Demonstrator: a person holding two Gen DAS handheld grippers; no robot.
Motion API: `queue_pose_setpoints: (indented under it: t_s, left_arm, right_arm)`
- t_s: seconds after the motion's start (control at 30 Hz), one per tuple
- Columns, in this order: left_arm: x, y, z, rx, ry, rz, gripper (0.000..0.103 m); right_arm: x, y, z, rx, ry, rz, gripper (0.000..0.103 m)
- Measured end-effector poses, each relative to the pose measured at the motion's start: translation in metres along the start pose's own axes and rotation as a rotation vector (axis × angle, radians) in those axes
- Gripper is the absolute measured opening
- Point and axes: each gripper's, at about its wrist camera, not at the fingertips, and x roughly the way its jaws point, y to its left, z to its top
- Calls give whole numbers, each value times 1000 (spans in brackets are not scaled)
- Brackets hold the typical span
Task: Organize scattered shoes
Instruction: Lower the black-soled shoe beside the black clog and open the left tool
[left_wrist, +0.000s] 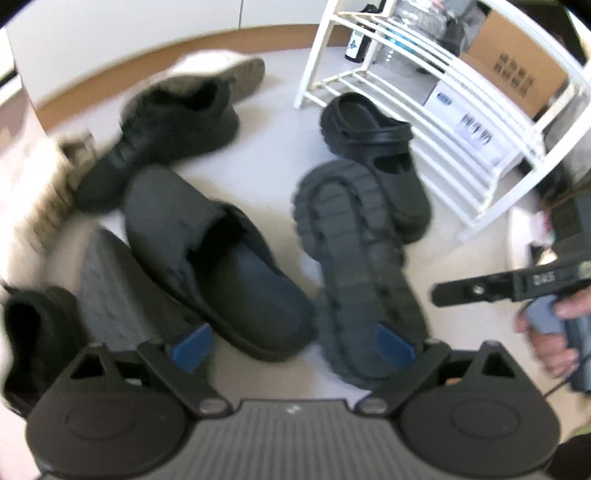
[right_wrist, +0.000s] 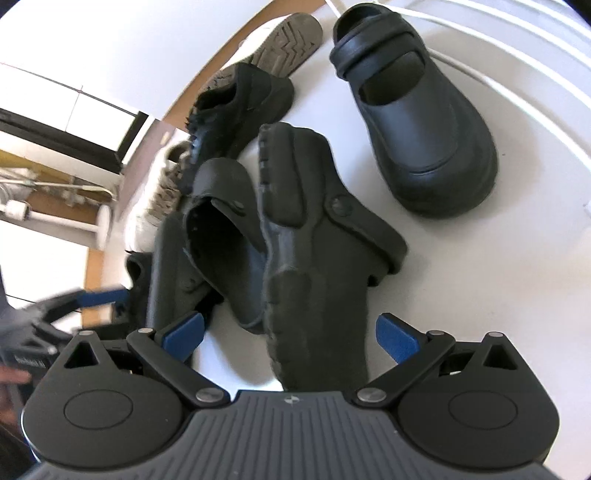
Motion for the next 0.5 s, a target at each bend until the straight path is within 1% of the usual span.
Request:
queue_pose_setpoints:
  t_s: [0.03, 0.1, 0.2, 0.27, 0.37, 0.5]
  left_arm:
    - [2, 3, -1, -3, -1, -8, 95]
    - [8, 13, -1, -41, -16, -20, 94]
    - [15, 18, -3, -77, -20, -52, 94]
    - [19, 13, -6, -45, -16, -49, 94]
    - [24, 9, -12, -27, -2, -52, 94]
    - [31, 9, -20, -52, 26, -72, 94]
  right_arm:
    - [1, -2, 2, 13, -1, 0, 102]
    - [1, -5, 4, 26, -10, 4, 102]
    - [3, -15, 8, 79, -22, 19, 102]
    - [4, -18, 9, 91, -27, 24, 102]
    - [9, -28, 13, 125, -30, 39, 102]
    - [21, -41, 17, 187, -21, 71, 102]
